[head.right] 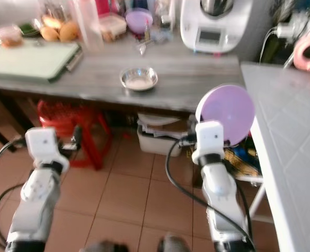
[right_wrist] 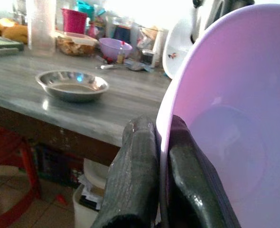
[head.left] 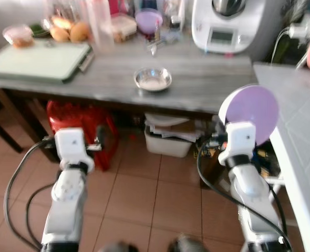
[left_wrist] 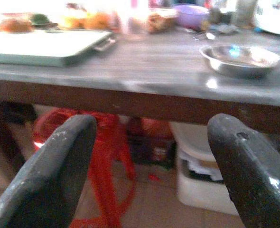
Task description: Setting the table
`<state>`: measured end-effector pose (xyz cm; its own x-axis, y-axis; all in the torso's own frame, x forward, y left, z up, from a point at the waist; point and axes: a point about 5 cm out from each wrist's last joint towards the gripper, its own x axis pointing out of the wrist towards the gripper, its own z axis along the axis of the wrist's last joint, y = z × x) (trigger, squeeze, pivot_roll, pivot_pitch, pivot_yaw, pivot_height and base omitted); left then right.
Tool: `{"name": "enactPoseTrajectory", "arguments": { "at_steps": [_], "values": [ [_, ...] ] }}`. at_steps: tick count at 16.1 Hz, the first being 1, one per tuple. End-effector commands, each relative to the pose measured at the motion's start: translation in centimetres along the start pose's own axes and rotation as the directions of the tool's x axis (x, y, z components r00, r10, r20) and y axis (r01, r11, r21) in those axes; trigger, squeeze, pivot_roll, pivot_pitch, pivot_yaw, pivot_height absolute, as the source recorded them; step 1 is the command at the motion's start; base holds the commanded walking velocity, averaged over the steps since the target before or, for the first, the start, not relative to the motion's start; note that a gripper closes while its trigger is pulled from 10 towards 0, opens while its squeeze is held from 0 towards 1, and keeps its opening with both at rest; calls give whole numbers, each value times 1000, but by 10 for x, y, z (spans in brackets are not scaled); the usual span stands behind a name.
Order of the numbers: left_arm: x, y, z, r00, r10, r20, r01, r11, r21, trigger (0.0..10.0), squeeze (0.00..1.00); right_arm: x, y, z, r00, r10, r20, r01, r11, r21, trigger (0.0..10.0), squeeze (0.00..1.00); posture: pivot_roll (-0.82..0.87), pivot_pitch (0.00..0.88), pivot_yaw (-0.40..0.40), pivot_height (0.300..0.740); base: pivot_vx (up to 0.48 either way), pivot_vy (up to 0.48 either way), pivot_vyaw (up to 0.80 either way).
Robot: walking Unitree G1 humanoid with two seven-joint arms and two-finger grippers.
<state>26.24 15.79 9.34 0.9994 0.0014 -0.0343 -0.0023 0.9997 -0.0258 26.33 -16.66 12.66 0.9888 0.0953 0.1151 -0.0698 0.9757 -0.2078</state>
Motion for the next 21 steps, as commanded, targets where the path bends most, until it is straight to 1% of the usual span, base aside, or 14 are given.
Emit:
{"name": "enactPoseTrajectory", "arguments": {
  "at_steps": [1,3,5,7,8,9,10,13,15,18,21],
  "values": [
    [0,5,-2,1000,0,-12,0,1000,16,10000,0,1,1,4,1000,-4,15,4,1000,9,10000,0,-38,0,21,740,0,472,0],
    [6,-1,1,1000,-26,-6,26,1000,10,10000,0,2,1,4,1000,-3,18,3,1000,7,10000,0,-40,0,21,740,0,476,0],
    [8,-2,0,1000,-23,-18,24,1000,5,10000,0,3,2,4,1000,4,24,-4,1000,16,10000,0,-43,0,21,740,0,476,0],
    [8,-6,0,999,-42,-14,42,999,8,10000,0,4,2,5,1000,3,26,-4,1000,14,10000,0,-43,0,23,740,0,476,0],
    [8,-7,3,998,-62,15,62,998,19,10000,0,4,2,5,1000,2,27,-2,1000,12,10000,0,-43,0,21,740,0,476,0],
    [7,-8,4,998,-63,30,63,998,21,10000,0,4,2,5,1000,1,27,-2,1000,12,10000,0,-44,0,21,740,0,0,0],
    [6,-10,6,994,-100,40,100,995,11,10000,0,4,2,5,1000,1,27,-1,1000,11,10000,0,-43,0,21,740,0,0,0],
    [4,-12,8,990,-132,48,133,991,-12,10000,0,4,2,5,1000,-2,26,2,1000,11,10000,0,-43,0,24,740,0,0,0],
    [5,-14,10,988,-146,56,147,989,-18,10000,0,5,2,4,1000,-6,24,5,1000,18,10000,0,-42,0,26,740,307,0,0],
    [8,-14,12,986,-155,67,156,988,-14,10000,0,8,2,5,1000,-6,24,5,1000,22,10000,0,-45,0,26,740,374,0,0],
    [8,-16,12,985,-157,68,158,987,-18,10000,0,9,2,5,1000,11,25,-11,1000,12,10000,0,-46,0,19,740,400,0,0]
  ]
}}
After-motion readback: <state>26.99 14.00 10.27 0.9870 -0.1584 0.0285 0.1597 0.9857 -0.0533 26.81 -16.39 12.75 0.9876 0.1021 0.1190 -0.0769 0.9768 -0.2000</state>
